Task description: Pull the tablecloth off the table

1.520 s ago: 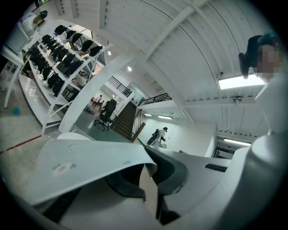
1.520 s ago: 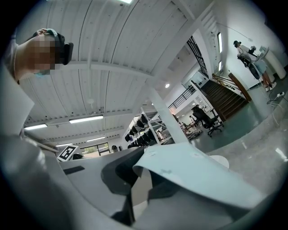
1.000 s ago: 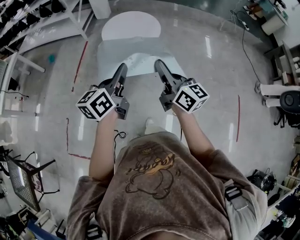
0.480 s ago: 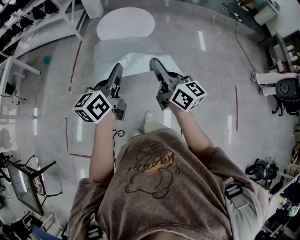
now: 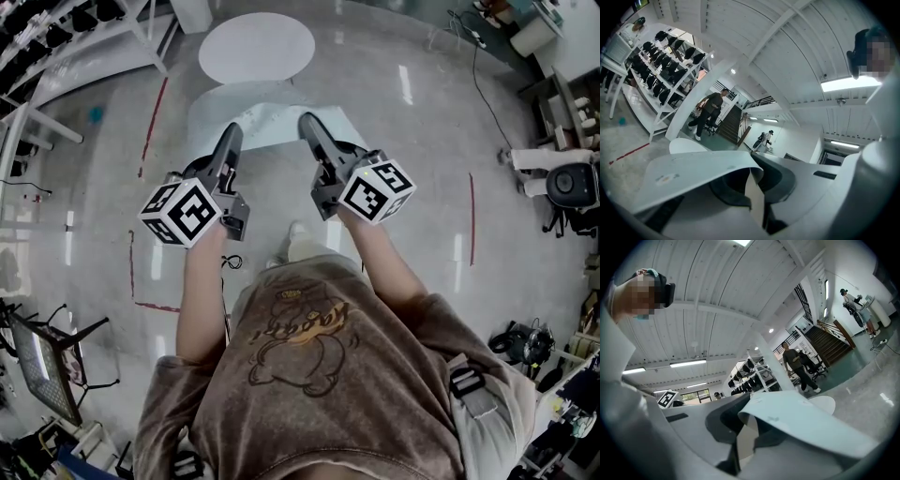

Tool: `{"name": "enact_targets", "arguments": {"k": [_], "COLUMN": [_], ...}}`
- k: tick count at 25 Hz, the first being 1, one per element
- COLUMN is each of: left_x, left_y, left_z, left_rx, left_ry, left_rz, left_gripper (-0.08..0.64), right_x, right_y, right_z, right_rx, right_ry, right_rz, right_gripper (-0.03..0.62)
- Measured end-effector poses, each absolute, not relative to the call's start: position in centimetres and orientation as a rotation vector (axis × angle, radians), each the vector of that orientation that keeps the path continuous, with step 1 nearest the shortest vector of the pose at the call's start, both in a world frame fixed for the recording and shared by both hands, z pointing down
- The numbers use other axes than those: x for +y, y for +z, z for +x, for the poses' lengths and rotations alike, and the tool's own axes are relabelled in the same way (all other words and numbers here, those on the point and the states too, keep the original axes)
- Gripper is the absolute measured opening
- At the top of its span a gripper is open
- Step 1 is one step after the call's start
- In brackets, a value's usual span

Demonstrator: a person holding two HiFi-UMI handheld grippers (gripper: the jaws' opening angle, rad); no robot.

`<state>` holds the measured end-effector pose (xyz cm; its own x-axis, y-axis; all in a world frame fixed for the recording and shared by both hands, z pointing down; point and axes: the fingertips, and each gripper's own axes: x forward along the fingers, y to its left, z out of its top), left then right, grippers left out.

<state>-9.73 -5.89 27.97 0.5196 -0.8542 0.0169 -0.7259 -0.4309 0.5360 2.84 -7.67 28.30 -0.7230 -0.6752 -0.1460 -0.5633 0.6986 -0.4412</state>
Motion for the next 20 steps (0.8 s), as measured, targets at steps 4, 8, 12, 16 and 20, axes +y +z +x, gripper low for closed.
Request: {"name": "enact_targets", "arguments": {"k": [4, 8, 12, 16, 20], "left_x": [-5.9, -5.9, -5.8, -6.3, -7.0], "left_y": [27.8, 27.0, 26.7, 27.9, 28.5], "left_z": [-9.8, -9.6, -10.4, -10.9, -11.1], "left_rx": [-1.299, -1.310, -1.340, -1.350, -1.312], "left_ry": [-0.354, -0.356, -0.355, -0.323, -0.356], "left_rz": [2.271, 2.269, 2.250, 2.225, 2.198], "left_gripper": [0.021, 0.021, 0.021, 0.021, 0.021], "right_x": [-7.7, -7.7, -7.7, -8.3, -9.3], "right_y": [28.0, 27.1, 26.5, 27.2, 27.9], "right_z": [2.8, 3.0, 2.1, 1.4, 1.1], "right_rx": [2.614, 2.621, 2.637, 2.656, 2.660], "right_ry": [-0.541, -0.539, -0.535, -0.554, -0.577], "right_rz": [-0.977, -0.971, -0.967, -0.982, -0.990], "right_gripper": [0.028, 0.028, 0.028, 0.028, 0.028]}}
